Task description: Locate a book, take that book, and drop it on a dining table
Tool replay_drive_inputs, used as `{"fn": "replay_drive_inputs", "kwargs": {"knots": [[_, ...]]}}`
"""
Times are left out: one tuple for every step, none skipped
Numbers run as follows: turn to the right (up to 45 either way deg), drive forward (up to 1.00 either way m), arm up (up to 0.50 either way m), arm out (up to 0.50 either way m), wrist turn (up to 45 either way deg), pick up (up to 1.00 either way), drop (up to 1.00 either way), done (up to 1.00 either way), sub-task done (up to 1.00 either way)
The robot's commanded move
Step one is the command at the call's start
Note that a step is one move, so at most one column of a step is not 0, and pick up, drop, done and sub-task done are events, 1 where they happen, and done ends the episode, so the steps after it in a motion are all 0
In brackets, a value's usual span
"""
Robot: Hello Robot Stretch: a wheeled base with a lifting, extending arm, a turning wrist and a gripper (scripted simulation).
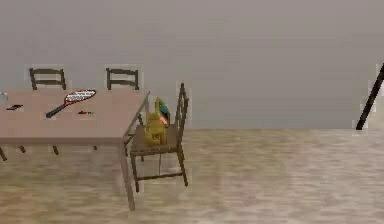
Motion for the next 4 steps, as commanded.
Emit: {"fn": "replay_drive_inputs", "kwargs": {"knots": [[33.0,0.0,0.0,0.0,0.0,0.0,0.0,0.0,0.0],[0.0,0.3,0.0,0.0,0.0,0.0,0.0,0.0,0.0],[45.0,0.0,0.0,0.0,0.0,0.0,0.0,0.0,0.0],[45.0,0.0,0.0,0.0,0.0,0.0,0.0,0.0,0.0]]}}
